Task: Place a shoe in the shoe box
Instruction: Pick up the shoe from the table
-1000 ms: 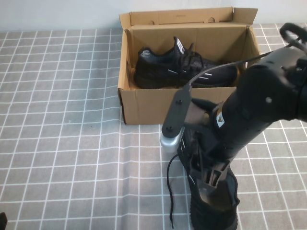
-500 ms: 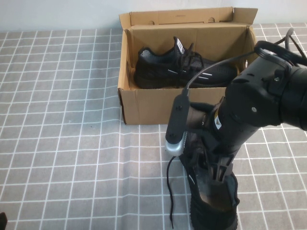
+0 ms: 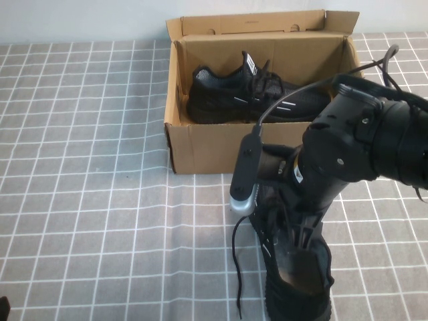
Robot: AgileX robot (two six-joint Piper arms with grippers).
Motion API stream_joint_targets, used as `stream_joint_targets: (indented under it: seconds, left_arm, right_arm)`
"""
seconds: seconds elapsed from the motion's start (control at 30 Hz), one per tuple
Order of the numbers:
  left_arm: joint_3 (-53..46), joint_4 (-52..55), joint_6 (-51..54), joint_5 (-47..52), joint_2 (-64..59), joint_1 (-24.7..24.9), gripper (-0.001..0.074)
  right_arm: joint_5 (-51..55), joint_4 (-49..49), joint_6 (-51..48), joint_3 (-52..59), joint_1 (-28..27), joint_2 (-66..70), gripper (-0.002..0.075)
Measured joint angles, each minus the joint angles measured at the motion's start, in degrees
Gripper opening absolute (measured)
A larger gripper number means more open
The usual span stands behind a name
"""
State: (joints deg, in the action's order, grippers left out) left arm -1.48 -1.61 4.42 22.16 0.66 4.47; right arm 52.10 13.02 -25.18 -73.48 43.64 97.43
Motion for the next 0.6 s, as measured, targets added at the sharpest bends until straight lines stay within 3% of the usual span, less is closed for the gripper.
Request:
stream_joint_targets:
  seconds: [0.33, 0.5, 0.6]
  left_arm:
    - [0.00, 0.00, 0.00, 0.00, 0.00, 0.00, 0.0000]
    - [0.00, 0.00, 0.00, 0.00, 0.00, 0.00, 0.0000]
    - [0.00, 0.00, 0.00, 0.00, 0.00, 0.00, 0.0000]
  right_arm:
    - [0.37, 0.11, 0.95, 0.00, 0.00, 0.11, 0.0277]
    - [2.49, -0.24, 4.57, 0.00, 0.00, 0.11, 0.0082]
    - [3.29, -0.37, 5.33, 0.00, 0.00, 0.01, 0.0015]
